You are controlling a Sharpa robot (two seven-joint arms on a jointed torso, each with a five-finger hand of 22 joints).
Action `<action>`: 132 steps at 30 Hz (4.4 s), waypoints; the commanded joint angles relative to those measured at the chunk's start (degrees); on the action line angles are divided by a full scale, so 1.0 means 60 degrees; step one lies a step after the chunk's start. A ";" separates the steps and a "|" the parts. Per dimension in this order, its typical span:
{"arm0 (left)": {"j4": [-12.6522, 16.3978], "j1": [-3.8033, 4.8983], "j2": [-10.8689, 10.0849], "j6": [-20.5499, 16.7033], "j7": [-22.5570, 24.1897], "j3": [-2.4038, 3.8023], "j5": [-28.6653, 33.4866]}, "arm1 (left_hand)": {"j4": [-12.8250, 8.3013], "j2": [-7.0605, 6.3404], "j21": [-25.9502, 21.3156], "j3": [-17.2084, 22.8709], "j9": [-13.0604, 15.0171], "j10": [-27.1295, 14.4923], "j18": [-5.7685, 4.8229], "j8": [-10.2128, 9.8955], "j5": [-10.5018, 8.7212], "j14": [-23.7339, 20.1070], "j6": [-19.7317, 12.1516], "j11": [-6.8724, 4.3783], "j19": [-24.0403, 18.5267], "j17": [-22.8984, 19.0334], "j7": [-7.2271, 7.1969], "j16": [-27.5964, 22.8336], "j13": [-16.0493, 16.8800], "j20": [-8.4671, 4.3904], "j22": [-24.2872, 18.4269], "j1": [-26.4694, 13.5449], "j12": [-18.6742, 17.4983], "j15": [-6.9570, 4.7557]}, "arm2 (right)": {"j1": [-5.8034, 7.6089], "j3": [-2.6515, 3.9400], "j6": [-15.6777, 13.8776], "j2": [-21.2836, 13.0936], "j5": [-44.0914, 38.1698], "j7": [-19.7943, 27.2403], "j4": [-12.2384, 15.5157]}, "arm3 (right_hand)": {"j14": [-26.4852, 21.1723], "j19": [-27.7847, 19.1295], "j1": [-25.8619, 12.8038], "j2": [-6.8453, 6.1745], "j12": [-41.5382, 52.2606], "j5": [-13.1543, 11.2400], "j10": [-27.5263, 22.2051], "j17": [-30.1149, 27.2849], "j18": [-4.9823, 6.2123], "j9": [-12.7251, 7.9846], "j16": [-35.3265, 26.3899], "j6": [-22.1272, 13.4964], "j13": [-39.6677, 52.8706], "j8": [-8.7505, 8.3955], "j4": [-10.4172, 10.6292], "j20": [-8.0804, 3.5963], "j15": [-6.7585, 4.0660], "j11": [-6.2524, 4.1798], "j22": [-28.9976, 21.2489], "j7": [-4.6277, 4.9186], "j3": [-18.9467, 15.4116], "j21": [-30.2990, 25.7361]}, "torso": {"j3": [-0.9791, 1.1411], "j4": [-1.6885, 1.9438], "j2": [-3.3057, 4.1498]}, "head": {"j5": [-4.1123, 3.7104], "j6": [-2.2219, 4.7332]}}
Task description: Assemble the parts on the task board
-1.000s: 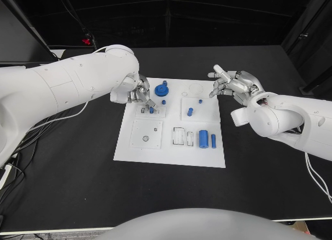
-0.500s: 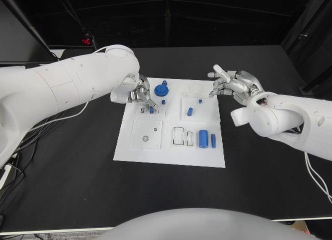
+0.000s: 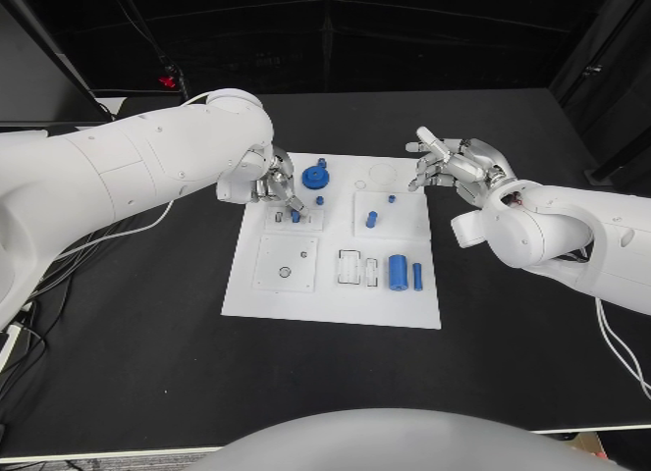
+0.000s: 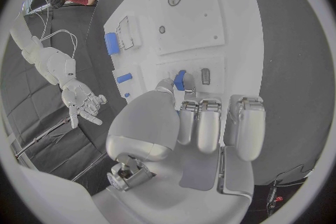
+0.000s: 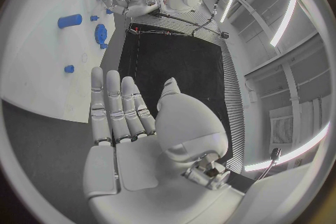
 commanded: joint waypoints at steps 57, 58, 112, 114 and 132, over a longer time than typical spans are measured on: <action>0.1595 -0.0009 -0.1415 -0.2356 0.0622 0.0003 0.0761 | 0.0010 -0.0554 0.0030 0.2690 0.0180 0.1031 -0.0062 0.0103 0.1306 0.1003 0.0095 0.0049 0.0997 0.2516 0.0104 0.0008 0.2459 0.0101 0.2516 0.1928 -0.0025 0.0023 | -0.0023 -0.0003 0.0038 -0.0070 0.0008 0.0025 -0.0061 | -0.0075 0.0011 0.0063 0.0081 0.0058 0.0070 -0.0067 -0.0050 0.0090 -0.0004 0.0080 -0.0055 -0.0052 0.0088 0.0005 0.0043 0.0015 -0.0007 -0.0018 0.0158 0.0005 -0.0048 | -0.0004 0.0007 0.0001 | 0.0038 -0.0094; 0.1621 -0.0014 -0.1428 -0.2409 0.0634 0.0003 0.0781 | 0.0010 -0.0554 0.0030 0.2690 0.0180 0.1031 -0.0062 0.0103 0.1306 0.1003 0.0095 0.0049 0.0997 0.2516 0.0104 0.0008 0.2459 0.0101 0.2516 0.1928 -0.0025 0.0023 | -0.0026 -0.0004 0.0040 -0.0070 0.0008 0.0026 -0.0062 | -0.0075 0.0011 0.0063 0.0081 0.0058 0.0070 -0.0067 -0.0050 0.0090 -0.0004 0.0080 -0.0055 -0.0052 0.0088 0.0005 0.0043 0.0015 -0.0007 -0.0018 0.0158 0.0005 -0.0048 | 0.0000 0.0005 0.0000 | 0.0039 -0.0095; 0.2205 -0.0191 -0.1760 -0.2842 0.0241 0.0001 0.0658 | 0.0035 -0.0552 0.0030 0.2899 0.0166 0.1031 -0.0062 0.0076 0.1421 0.1003 0.0084 0.0068 0.0997 0.2516 0.0127 0.0008 0.2459 0.0126 0.2516 0.1707 -0.0025 0.0033 | -0.0039 -0.0004 0.0058 -0.0082 0.0009 0.0043 -0.0051 | -0.0083 0.0012 0.0080 0.0096 0.0072 0.0068 -0.0073 -0.0075 0.0090 -0.0005 0.0098 -0.0065 -0.0077 0.0111 0.0005 0.0044 0.0017 -0.0006 -0.0022 0.0163 0.0009 -0.0052 | -0.0003 -0.0004 0.0002 | 0.0093 -0.0206; 0.2189 -0.0195 -0.1740 -0.2758 0.0215 0.0001 0.0658 | 0.0033 -0.0557 0.0030 0.2917 0.0165 0.1031 -0.0062 0.0074 0.1435 0.1003 0.0081 0.0071 0.0997 0.2516 0.0128 0.0008 0.2459 0.0129 0.2516 0.1674 -0.0025 0.0035 | -0.0040 -0.0004 0.0059 -0.0085 0.0009 0.0044 -0.0051 | -0.0083 0.0012 0.0080 0.0096 0.0072 0.0068 -0.0073 -0.0075 0.0090 -0.0005 0.0098 -0.0065 -0.0077 0.0111 0.0005 0.0044 0.0017 -0.0006 -0.0022 0.0163 0.0009 -0.0052 | -0.0002 -0.0005 0.0000 | 0.0088 -0.0207; 0.2083 -0.0237 -0.1539 -0.2110 0.0045 0.0001 0.0684 | 0.0029 -0.0582 0.0030 0.2995 0.0160 0.1031 -0.0062 0.0063 0.1434 0.1003 0.0071 0.0075 0.0997 0.2516 0.0131 0.0008 0.2459 0.0132 0.2516 0.1509 -0.0025 0.0049 | -0.0040 -0.0004 0.0054 -0.0099 0.0009 0.0046 -0.0043 | -0.0095 0.0014 0.0097 0.0107 0.0096 0.0072 -0.0081 -0.0112 0.0089 -0.0002 0.0126 -0.0049 -0.0113 0.0161 0.0007 0.0047 0.0018 -0.0003 -0.0029 0.0211 0.0007 -0.0057 | -0.0004 -0.0011 0.0005 | 0.0086 -0.0250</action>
